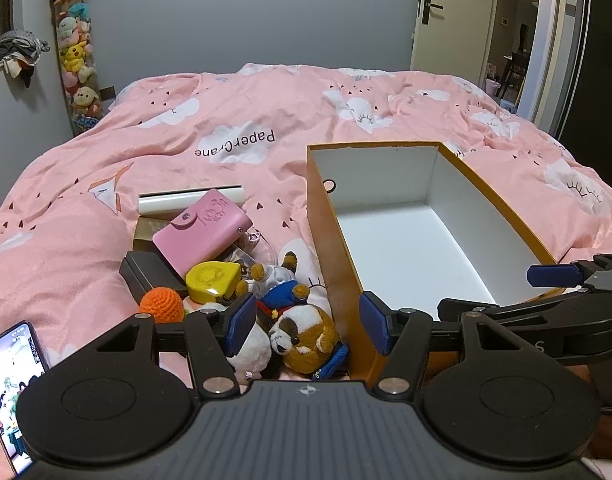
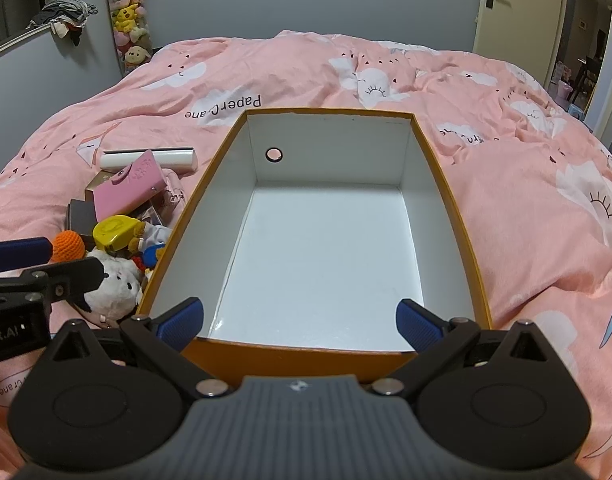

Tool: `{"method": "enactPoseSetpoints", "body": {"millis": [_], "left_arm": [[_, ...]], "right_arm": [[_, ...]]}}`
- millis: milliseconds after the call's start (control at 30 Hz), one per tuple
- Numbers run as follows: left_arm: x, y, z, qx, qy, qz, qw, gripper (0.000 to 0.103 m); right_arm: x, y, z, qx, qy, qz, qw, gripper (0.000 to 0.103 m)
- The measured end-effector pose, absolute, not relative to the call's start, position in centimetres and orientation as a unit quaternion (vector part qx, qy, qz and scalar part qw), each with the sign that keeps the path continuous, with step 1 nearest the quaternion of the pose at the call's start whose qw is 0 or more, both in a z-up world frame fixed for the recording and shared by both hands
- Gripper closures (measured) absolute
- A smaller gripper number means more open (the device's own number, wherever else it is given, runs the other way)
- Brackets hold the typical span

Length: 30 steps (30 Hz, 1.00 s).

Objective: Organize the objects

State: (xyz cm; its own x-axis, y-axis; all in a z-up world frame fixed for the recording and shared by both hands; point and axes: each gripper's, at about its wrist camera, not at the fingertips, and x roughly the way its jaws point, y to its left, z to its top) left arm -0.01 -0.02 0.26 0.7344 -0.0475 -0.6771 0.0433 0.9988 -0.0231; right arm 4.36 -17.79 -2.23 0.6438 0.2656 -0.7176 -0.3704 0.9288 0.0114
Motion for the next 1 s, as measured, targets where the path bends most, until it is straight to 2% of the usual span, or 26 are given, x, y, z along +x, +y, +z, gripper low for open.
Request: {"method": "enactPoseSetpoints", "body": {"millis": [1000], "left_arm": [[-0.05,0.04,0.36,-0.006,0.363,-0.027,0.931,0.033]], "right_arm": [[4.46,-17.98,-2.18,-0.063,0.391,0.174,0.902,0.001]]}}
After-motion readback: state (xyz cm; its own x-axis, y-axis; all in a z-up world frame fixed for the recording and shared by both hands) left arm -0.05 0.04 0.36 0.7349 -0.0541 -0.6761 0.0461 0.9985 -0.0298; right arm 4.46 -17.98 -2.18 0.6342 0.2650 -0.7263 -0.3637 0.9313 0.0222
